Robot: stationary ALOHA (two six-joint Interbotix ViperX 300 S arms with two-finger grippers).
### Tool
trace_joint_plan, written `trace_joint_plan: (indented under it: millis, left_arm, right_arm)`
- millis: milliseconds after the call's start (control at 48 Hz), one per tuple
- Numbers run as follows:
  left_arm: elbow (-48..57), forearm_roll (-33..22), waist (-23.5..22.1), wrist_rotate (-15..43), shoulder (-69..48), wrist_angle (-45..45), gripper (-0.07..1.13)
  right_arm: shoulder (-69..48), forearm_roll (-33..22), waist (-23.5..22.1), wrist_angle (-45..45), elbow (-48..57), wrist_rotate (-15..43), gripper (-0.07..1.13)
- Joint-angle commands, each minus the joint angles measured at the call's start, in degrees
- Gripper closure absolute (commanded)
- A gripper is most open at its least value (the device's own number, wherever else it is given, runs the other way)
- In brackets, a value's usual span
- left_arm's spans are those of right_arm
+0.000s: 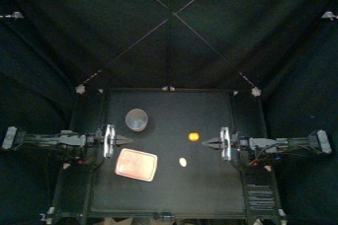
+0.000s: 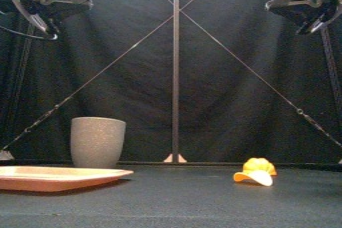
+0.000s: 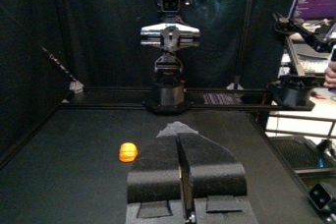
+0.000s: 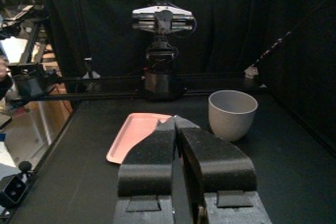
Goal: Pick the chip then place it in the grey bowl
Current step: Pick the chip
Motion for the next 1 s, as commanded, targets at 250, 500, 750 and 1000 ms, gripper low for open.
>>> trace_joint_plan:
  millis: [250,500,750,1000]
  left_arm:
    - [1.1,0.1,-0.1,0.2,0.7,-0.1,0.94]
    - [2.1,0.2,0.2,0.4,0.7,-0.1,0.94]
    - [3.3,0.3,0.3,0.4,0.7,-0.1,0.94]
    - [4.1,0.4,1.5,0.4,0.7,-0.1,0.94]
  right_arm:
    - [17.8,20.5,0.1,-0.5,-0.5,9.9,0.97]
    - [35.7,25.8,1.4,-0.2,-2.5,20.7,0.93]
    - [44.1,23.3,3.3,5.9,-7.8,33.5,0.37]
    - [49.7,20.4,3.6,9.2,-12.0,38.9,0.18]
